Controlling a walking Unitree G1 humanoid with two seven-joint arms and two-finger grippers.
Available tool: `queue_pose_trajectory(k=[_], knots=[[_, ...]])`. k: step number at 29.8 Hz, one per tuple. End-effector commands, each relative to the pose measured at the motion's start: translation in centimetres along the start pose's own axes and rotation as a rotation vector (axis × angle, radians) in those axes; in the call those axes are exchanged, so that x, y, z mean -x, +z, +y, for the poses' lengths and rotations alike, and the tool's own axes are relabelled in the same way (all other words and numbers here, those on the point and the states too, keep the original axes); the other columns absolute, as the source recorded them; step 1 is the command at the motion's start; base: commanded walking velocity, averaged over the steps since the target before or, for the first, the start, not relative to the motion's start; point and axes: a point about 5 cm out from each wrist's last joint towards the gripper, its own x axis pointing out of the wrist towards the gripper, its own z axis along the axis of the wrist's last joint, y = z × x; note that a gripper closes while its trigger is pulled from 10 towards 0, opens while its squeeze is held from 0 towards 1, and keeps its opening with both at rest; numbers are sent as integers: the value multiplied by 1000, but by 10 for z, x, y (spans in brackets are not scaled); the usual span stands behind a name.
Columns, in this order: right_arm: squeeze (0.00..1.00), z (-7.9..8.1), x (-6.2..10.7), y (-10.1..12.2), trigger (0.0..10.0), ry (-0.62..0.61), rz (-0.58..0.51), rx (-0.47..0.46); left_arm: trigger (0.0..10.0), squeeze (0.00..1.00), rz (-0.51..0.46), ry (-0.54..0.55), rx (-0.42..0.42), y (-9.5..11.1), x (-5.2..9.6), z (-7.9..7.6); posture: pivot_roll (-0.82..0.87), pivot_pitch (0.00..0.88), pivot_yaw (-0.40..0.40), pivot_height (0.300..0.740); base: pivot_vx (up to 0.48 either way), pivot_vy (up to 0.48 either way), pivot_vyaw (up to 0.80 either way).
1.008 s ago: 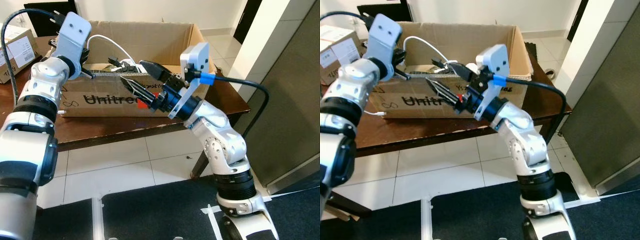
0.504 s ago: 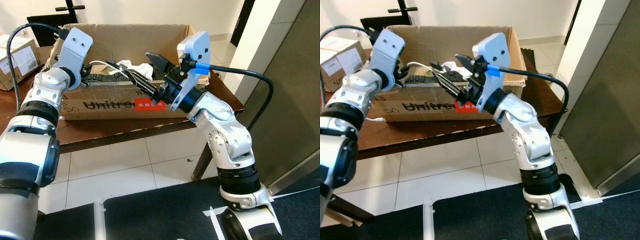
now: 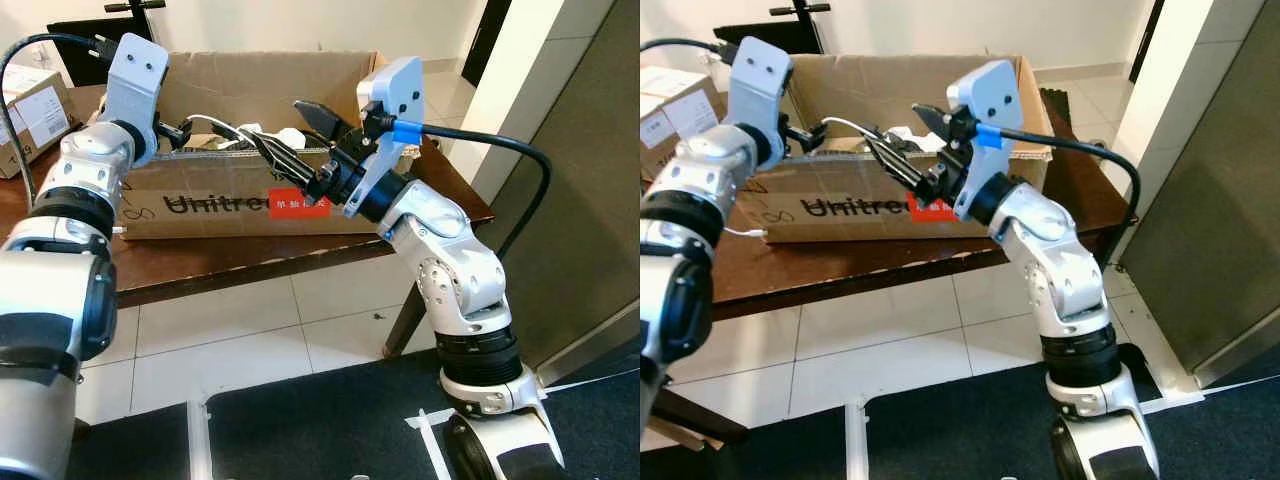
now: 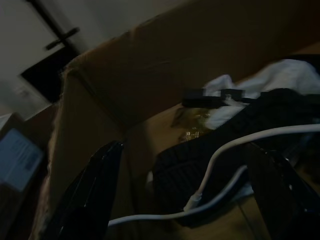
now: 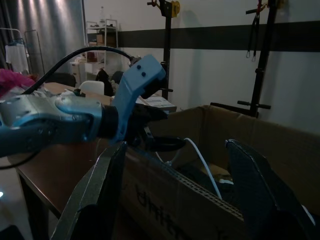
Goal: Picking trash to rubbish bin
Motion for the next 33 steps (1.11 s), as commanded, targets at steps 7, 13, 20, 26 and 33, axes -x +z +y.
queue_pose_trajectory(k=[7,13,20,26,33], knots=[[0,5,-1,5,10000,38,-18,-13,10000,0,38,-175,-178,6,16,20,5,139,5,740,0,0,0],[0,6,-2,5,10000,65,-18,-20,10000,0,212,-313,-268,-13,26,25,17,135,-5,740,0,0,0],[0,7,-2,5,10000,78,-15,-18,10000,941,173,-268,-157,5,31,38,11,132,2,740,0,0,0],[0,8,0,4,10000,77,-15,-17,10000,0,-57,222,40,38,40,78,4,127,5,740,0,0,0],[0,8,1,4,10000,94,-16,-16,10000,0,-22,-21,72,34,46,74,8,120,-3,740,0,0,0]])
